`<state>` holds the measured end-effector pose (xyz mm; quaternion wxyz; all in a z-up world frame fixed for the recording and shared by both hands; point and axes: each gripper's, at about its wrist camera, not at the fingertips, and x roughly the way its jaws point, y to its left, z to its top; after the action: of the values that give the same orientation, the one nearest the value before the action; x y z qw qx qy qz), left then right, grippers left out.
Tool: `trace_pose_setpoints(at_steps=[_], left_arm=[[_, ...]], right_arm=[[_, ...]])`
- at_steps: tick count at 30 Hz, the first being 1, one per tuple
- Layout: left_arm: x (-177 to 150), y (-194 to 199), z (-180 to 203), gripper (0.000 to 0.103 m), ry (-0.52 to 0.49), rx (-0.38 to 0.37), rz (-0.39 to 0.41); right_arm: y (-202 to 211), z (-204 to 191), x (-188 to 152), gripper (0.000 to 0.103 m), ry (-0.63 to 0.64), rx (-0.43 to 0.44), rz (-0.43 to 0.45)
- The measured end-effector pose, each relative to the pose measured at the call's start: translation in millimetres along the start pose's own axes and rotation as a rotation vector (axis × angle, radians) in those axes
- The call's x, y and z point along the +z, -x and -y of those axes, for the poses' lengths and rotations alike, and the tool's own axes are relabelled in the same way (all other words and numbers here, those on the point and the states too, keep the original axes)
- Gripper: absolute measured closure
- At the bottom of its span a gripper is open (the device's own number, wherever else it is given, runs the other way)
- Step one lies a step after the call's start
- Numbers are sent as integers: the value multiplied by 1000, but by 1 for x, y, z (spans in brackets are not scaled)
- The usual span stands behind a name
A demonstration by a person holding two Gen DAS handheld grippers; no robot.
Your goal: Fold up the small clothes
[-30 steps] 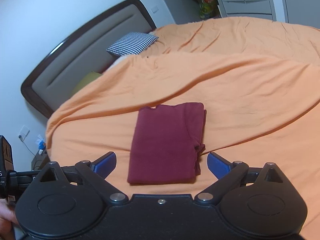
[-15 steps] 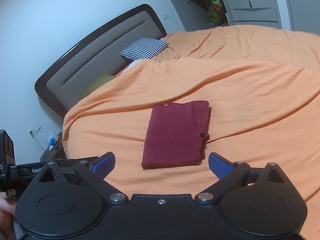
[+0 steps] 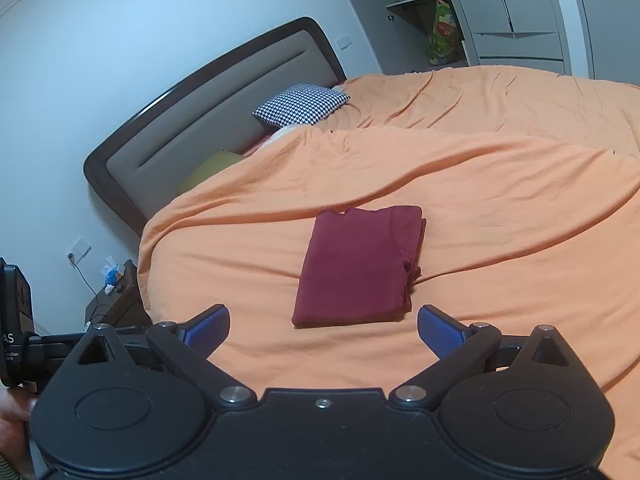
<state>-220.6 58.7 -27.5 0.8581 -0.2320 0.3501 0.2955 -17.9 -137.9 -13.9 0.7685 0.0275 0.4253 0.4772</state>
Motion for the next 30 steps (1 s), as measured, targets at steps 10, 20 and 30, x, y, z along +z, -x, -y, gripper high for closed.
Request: trace_pose_setpoints(at_steps=[10,20,30], left_arm=[[7,17,-19,1,193,-198,22],[6,5,11,0,-22,5,-1],[13,-5,17,0,-8,-11,-31]], right_arm=[[16,2,2,2,14,-10,40],[9,-4,5,1,68,-25,37],[-8,-5,12,1,86,-38,-4]])
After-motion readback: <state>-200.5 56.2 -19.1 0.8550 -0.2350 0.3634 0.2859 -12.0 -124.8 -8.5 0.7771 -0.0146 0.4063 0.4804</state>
